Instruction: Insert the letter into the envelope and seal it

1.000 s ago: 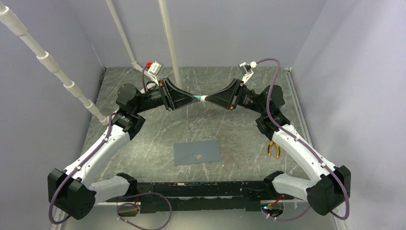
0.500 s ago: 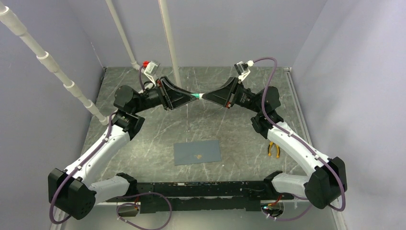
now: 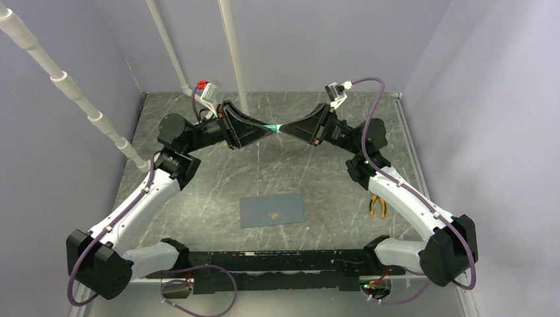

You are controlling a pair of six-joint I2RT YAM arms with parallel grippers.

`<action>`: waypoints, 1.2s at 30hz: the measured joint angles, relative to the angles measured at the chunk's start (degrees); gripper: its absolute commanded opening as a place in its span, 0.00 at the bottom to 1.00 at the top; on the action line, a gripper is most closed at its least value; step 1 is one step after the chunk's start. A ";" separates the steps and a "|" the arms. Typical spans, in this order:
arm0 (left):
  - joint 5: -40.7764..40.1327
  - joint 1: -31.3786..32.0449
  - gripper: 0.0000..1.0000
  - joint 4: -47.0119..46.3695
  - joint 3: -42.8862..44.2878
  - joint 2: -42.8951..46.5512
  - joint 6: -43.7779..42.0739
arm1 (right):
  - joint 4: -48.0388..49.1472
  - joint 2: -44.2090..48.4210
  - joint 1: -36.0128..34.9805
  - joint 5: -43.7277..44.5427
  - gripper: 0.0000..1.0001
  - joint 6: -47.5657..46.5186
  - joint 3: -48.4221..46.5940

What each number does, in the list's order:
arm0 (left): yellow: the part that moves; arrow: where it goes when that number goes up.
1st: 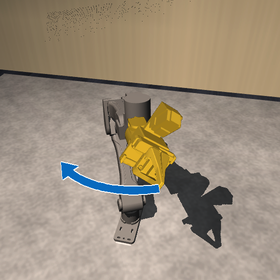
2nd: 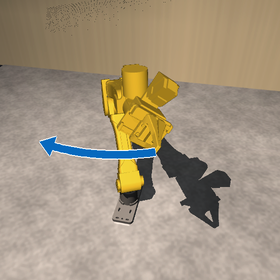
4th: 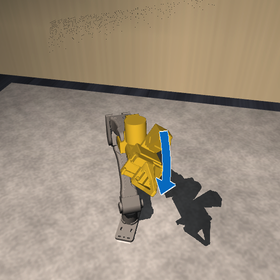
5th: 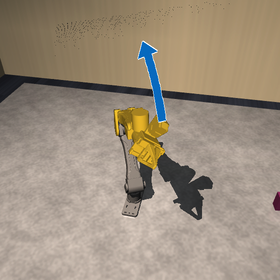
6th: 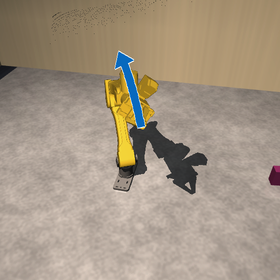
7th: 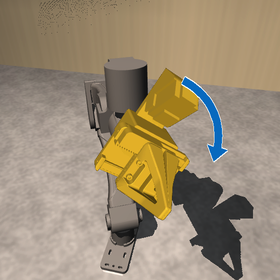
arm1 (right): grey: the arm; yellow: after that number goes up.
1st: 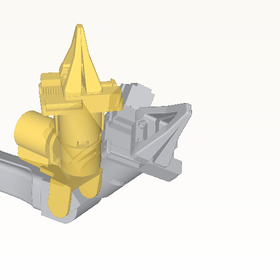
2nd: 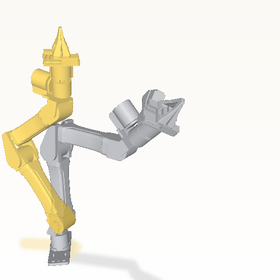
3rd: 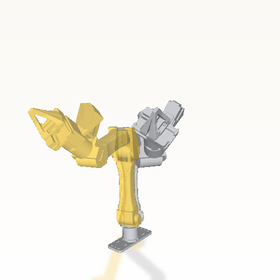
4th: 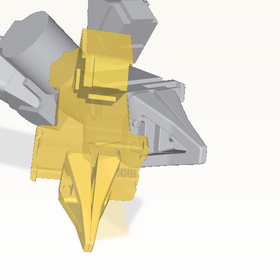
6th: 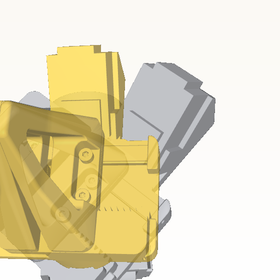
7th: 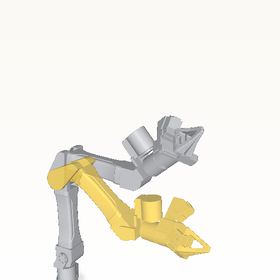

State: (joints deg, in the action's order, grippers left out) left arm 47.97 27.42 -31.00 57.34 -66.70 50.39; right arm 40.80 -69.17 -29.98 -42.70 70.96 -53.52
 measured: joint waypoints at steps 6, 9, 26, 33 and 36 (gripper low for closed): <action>-3.76 1.36 0.03 4.90 -0.35 0.83 -2.60 | -10.05 3.10 0.28 2.82 0.47 -6.34 -0.13; -8.90 4.26 0.02 13.05 -0.33 1.38 -5.90 | -21.38 5.11 0.46 4.92 0.67 -12.48 -0.74; -9.40 -11.98 0.08 25.31 -12.76 -24.52 5.07 | -49.27 8.39 8.79 16.85 0.72 -25.86 5.79; -7.58 -17.77 0.11 19.17 -10.38 -32.61 9.94 | -46.05 12.20 8.79 16.87 0.72 -24.87 10.32; -8.52 -19.87 0.13 18.01 -8.24 -37.13 10.56 | -45.55 13.51 8.79 17.03 0.72 -24.96 10.29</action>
State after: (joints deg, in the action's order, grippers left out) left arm 39.44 7.55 -12.99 49.10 -103.83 60.95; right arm -4.75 -55.66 -21.19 -25.67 46.00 -43.22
